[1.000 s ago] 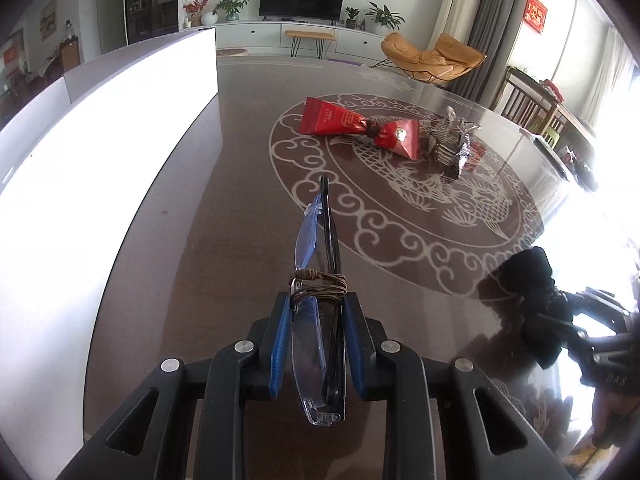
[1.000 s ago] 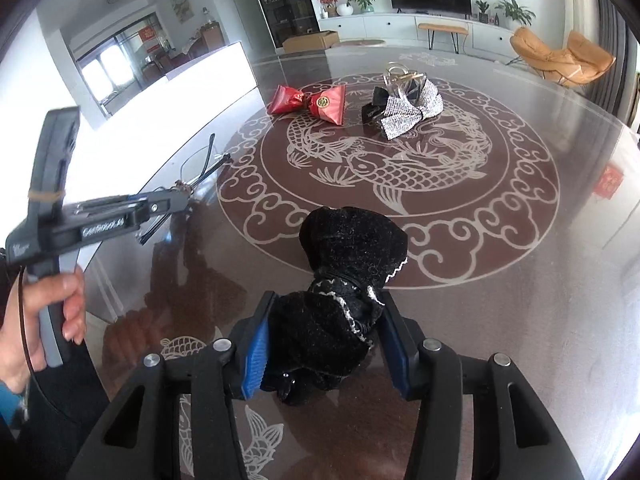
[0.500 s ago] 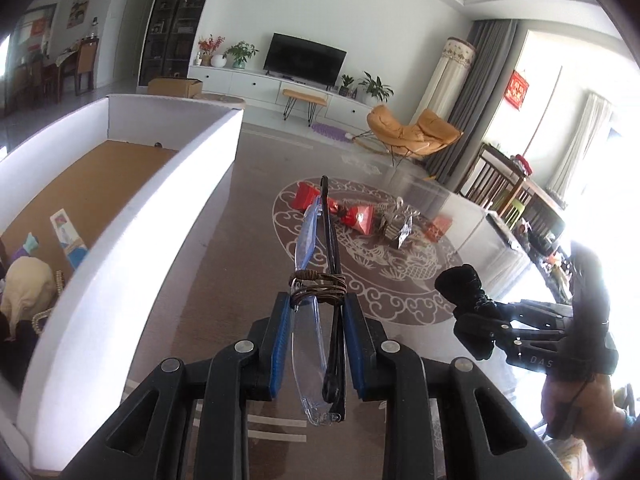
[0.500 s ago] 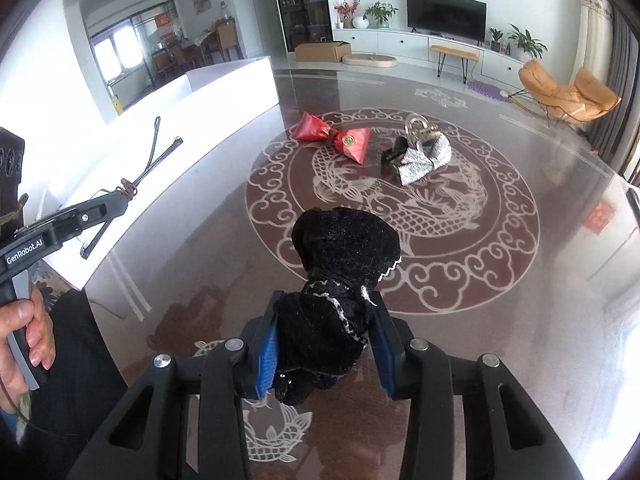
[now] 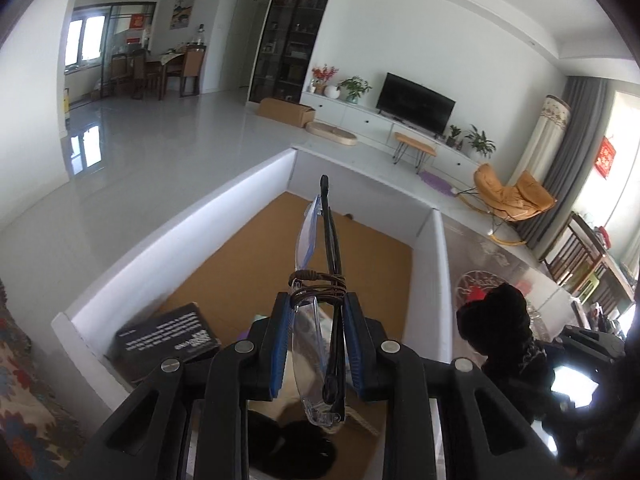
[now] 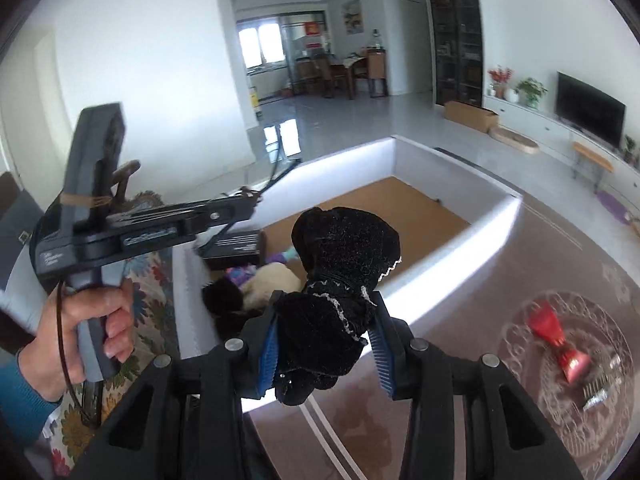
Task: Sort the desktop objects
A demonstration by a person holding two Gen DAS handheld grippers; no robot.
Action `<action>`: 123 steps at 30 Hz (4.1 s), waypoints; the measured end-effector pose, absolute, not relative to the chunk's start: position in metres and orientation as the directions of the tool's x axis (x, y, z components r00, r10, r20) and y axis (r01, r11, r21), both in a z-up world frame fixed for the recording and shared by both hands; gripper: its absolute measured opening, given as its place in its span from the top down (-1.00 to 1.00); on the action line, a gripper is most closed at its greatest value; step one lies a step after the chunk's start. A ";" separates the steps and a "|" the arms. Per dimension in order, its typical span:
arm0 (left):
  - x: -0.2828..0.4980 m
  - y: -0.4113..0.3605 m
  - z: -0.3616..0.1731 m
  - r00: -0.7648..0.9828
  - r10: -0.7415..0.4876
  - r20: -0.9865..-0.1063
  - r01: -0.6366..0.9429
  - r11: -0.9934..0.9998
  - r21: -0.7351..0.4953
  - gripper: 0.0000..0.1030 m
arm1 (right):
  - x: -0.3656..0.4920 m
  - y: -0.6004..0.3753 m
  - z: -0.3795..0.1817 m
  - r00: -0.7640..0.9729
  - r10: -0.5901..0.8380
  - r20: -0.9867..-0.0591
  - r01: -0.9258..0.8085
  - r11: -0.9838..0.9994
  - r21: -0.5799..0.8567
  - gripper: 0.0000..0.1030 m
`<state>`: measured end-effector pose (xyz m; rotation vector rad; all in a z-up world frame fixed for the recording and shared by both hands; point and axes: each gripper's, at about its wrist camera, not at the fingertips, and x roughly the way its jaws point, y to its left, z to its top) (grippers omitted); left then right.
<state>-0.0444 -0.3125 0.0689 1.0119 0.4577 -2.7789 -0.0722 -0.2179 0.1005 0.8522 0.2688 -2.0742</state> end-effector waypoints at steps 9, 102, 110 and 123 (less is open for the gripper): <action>-0.062 -0.363 0.003 -0.594 -0.104 -0.798 0.385 -0.907 -0.169 0.17 | -0.086 -0.339 0.019 -0.154 -0.547 -0.823 0.843 -0.507 0.179 -0.15; -0.146 0.016 -0.089 -0.585 0.060 -0.808 -0.063 -0.998 -0.029 -1.00 | -0.179 0.114 -0.038 -0.568 -0.133 -0.812 0.118 -0.990 0.080 -1.00; -0.144 0.011 -0.088 -0.591 0.081 -0.803 -0.063 -0.997 -0.055 -1.00 | -0.288 0.085 -0.027 -0.598 -0.013 -0.802 -0.058 -0.997 0.059 -1.00; -0.142 0.017 -0.087 -0.586 0.060 -0.808 -0.063 -0.998 -0.029 -1.00 | -0.302 0.089 -0.049 -0.586 0.016 -0.810 0.000 -1.000 -0.019 -0.20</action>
